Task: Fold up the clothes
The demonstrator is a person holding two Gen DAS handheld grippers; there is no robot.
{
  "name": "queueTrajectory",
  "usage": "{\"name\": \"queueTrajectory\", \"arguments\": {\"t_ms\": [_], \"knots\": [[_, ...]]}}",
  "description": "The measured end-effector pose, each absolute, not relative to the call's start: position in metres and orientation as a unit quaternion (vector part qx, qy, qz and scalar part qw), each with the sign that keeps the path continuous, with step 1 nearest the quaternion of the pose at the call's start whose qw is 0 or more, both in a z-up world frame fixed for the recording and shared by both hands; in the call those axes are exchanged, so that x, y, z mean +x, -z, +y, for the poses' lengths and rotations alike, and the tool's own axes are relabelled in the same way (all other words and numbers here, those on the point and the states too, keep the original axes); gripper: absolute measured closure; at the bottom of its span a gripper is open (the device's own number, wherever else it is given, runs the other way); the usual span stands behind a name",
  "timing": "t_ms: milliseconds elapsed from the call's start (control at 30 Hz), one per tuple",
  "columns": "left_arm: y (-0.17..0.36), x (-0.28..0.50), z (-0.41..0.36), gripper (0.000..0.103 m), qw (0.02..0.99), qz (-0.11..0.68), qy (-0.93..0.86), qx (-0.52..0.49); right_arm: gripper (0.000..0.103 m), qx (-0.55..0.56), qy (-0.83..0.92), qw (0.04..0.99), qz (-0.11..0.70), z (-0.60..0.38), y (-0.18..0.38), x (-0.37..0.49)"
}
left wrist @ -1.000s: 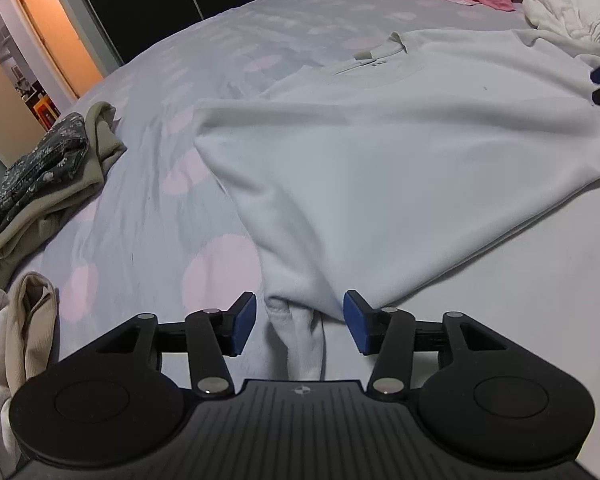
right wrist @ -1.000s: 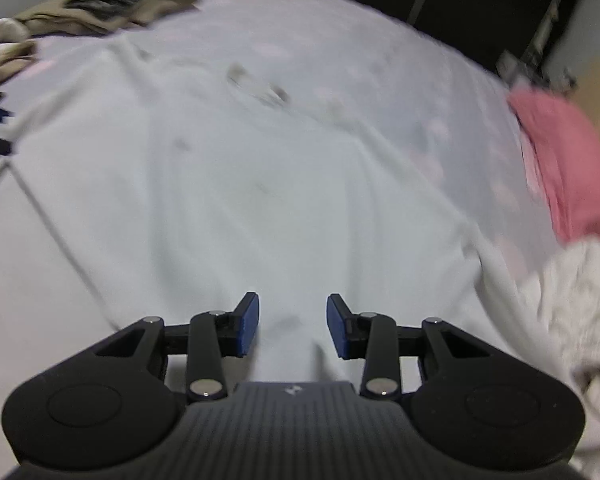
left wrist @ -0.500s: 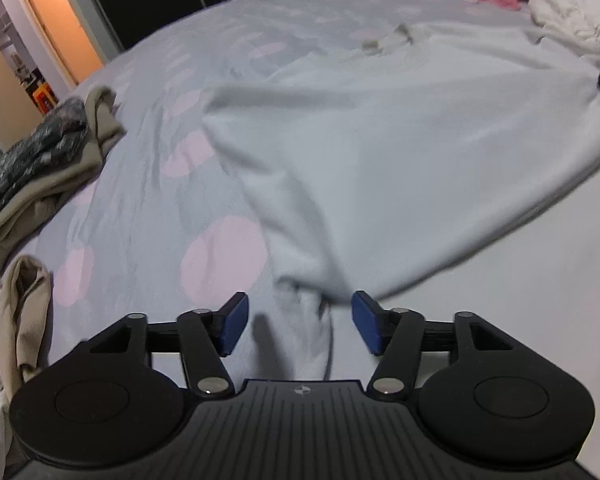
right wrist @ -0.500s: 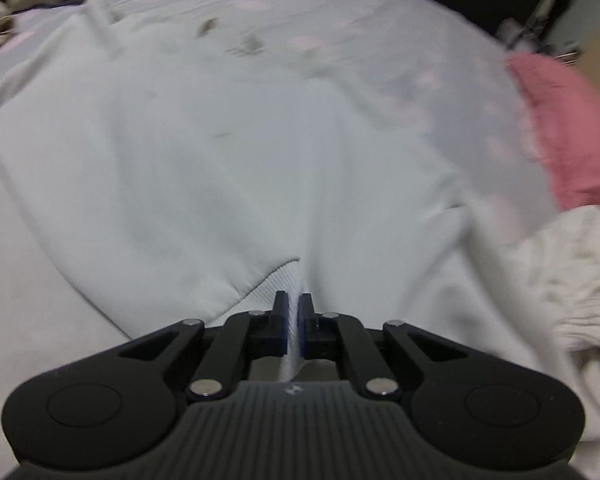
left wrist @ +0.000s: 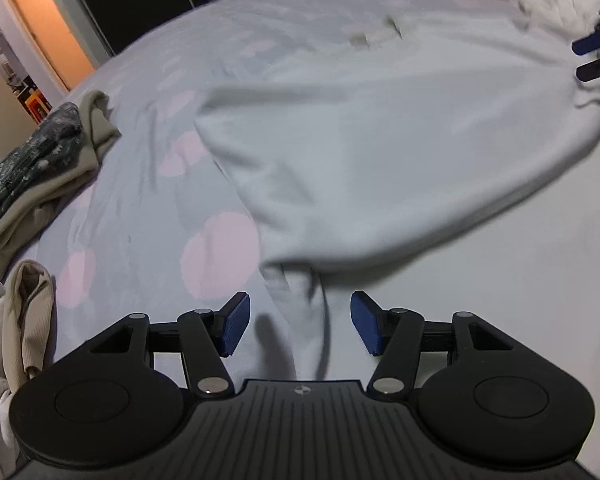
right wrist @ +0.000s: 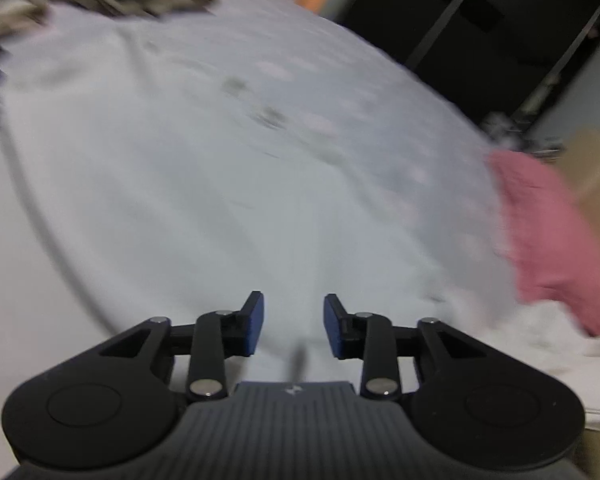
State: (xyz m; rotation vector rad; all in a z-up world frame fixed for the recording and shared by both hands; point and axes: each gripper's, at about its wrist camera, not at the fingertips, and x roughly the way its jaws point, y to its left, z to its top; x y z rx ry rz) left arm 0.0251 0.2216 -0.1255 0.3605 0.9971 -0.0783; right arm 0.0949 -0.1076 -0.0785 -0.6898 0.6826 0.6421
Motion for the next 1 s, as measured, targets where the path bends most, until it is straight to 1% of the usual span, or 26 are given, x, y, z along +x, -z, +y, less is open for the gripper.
{"name": "queueTrajectory", "arguments": {"t_ms": [33,100,133,167,200,300,367,400,467,533,600,667,733,800,933,1000], "knots": [[0.125,0.026,0.226,0.047,0.862,0.479,0.033,0.162,0.058,-0.318,-0.325,0.827,0.331,-0.101,0.081,0.092],[0.124,0.027,0.234,0.044,0.861,0.487,0.023,0.143,0.055,-0.338,-0.340,0.802,0.355,-0.090,0.095,0.089],[0.123,0.028,0.238,0.045,0.861,0.491,0.018,0.133,0.052,-0.353,-0.337,0.786,0.379,-0.086,0.106,0.090],[0.122,0.029,0.242,0.046,0.860,0.494,0.014,0.123,0.052,-0.358,-0.332,0.775,0.400,-0.087,0.114,0.091],[0.121,0.029,0.245,0.048,0.860,0.495,0.010,0.122,0.052,-0.351,-0.333,0.776,0.405,-0.090,0.116,0.092],[0.112,0.024,0.244,0.048,0.865,0.476,0.019,0.156,0.051,-0.345,-0.322,0.777,0.416,-0.094,0.107,0.099],[0.102,0.023,0.242,0.052,0.860,0.480,0.046,0.168,0.052,-0.340,-0.308,0.783,0.421,-0.095,0.101,0.102],[0.097,0.024,0.241,0.055,0.855,0.485,0.062,0.174,0.052,-0.336,-0.308,0.788,0.415,-0.094,0.097,0.101],[0.086,0.026,0.239,0.053,0.847,0.492,0.089,0.181,0.051,-0.329,-0.320,0.797,0.393,-0.091,0.091,0.102],[0.074,0.032,0.244,0.054,0.855,0.483,0.096,0.162,0.051,-0.323,-0.344,0.799,0.372,-0.078,0.085,0.097],[0.063,0.039,0.248,0.054,0.863,0.473,0.103,0.144,0.047,-0.319,-0.370,0.798,0.353,-0.064,0.082,0.089],[0.051,0.045,0.253,0.054,0.870,0.464,0.110,0.126,0.047,-0.318,-0.397,0.792,0.337,-0.050,0.084,0.080],[0.041,0.055,0.259,0.050,0.880,0.451,0.108,0.102,0.047,-0.314,-0.419,0.789,0.320,-0.037,0.089,0.073],[0.046,0.077,0.270,0.050,0.902,0.422,0.071,0.058,0.047,-0.305,-0.432,0.794,0.300,-0.028,0.097,0.069],[0.070,0.104,0.269,0.051,0.909,0.407,0.057,0.063,0.047,-0.283,-0.454,0.804,0.258,-0.005,0.111,0.076],[0.081,0.118,0.268,0.051,0.913,0.400,0.050,0.065,0.046,-0.265,-0.466,0.804,0.256,0.005,0.117,0.085]]}}
